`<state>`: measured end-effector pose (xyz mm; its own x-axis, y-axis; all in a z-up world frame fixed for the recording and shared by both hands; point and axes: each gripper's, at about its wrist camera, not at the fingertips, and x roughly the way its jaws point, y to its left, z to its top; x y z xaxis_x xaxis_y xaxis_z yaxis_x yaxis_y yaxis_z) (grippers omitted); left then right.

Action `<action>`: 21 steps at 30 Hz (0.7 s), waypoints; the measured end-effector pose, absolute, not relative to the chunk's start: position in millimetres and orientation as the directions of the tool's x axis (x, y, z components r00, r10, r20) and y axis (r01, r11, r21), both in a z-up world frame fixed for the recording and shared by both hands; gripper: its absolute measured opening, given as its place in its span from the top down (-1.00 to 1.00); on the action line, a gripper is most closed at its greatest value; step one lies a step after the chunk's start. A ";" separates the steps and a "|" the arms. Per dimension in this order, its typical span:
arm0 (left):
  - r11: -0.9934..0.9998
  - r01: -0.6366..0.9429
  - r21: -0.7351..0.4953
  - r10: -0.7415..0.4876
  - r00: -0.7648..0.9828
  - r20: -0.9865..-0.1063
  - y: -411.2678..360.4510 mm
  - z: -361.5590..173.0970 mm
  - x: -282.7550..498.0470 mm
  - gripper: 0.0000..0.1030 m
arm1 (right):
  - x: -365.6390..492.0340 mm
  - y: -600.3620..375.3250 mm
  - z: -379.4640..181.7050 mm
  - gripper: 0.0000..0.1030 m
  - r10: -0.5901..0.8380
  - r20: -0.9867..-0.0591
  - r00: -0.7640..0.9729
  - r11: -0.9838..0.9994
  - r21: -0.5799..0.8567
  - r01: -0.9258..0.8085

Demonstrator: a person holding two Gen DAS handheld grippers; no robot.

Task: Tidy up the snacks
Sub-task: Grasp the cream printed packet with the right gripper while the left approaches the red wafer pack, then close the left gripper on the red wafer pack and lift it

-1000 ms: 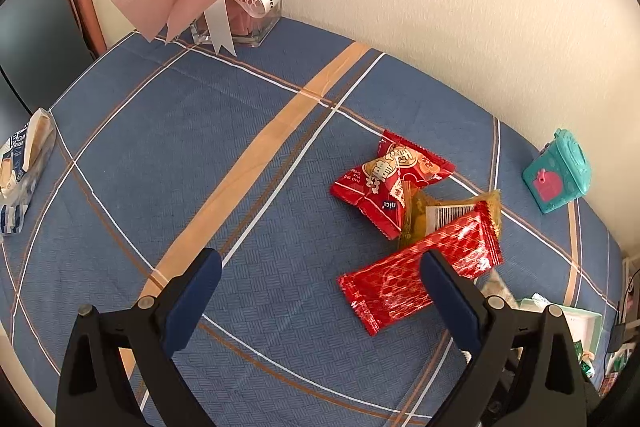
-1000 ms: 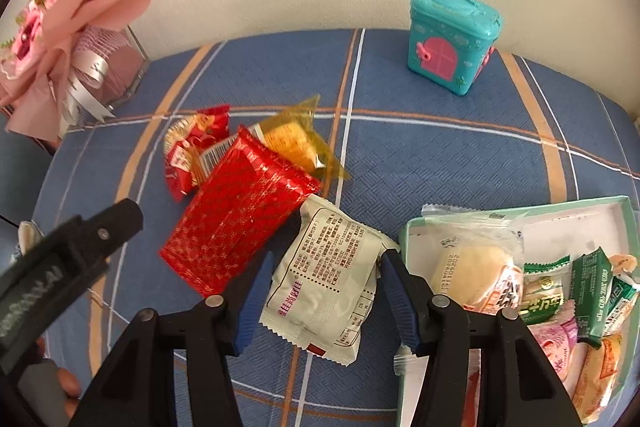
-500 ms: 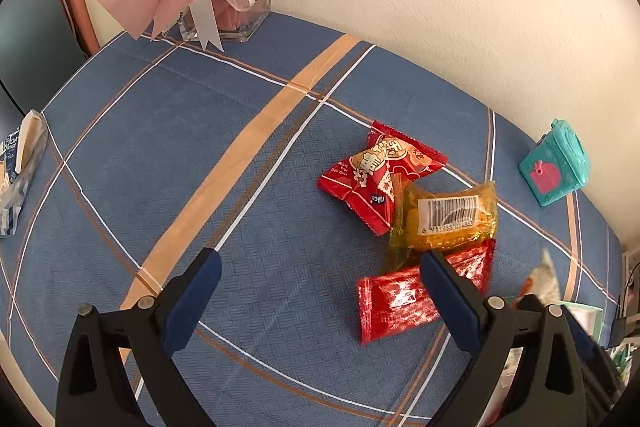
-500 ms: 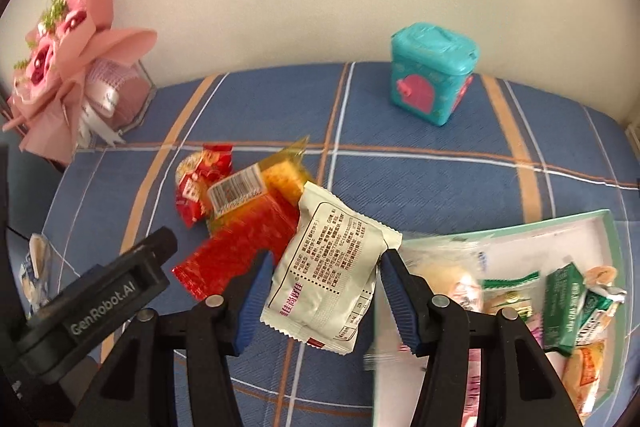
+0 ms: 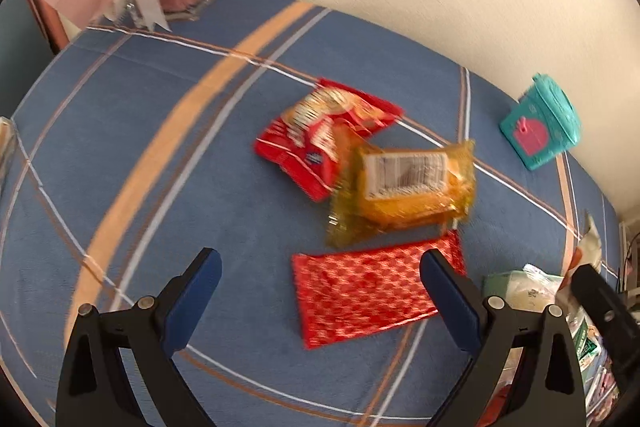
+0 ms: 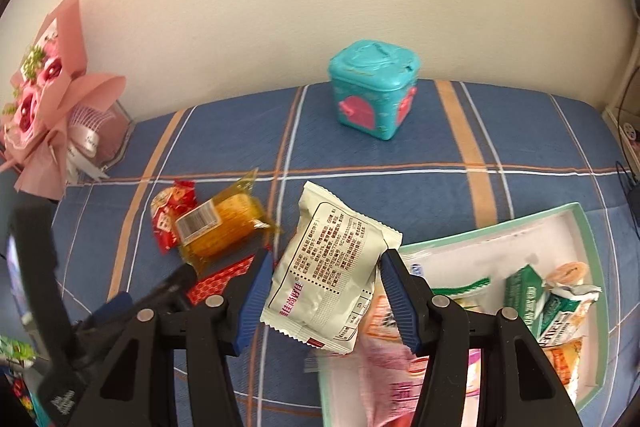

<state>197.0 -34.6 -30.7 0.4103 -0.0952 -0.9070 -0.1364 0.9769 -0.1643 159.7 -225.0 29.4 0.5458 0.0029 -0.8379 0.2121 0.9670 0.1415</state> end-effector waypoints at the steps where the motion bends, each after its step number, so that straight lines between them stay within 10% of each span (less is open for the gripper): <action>1: 0.975 -0.135 -0.175 -0.106 0.407 -0.907 -38.3 -32.7 197.3 -0.93 | 159.1 -229.0 30.0 -0.13 -0.001 -0.837 0.547 0.965 0.143 0.220; 21: 0.993 -0.095 -0.075 -0.029 0.417 -0.909 -106.9 -56.7 197.3 -0.93 | 151.5 -275.3 29.0 -0.13 -0.011 -0.832 0.554 0.949 0.165 0.268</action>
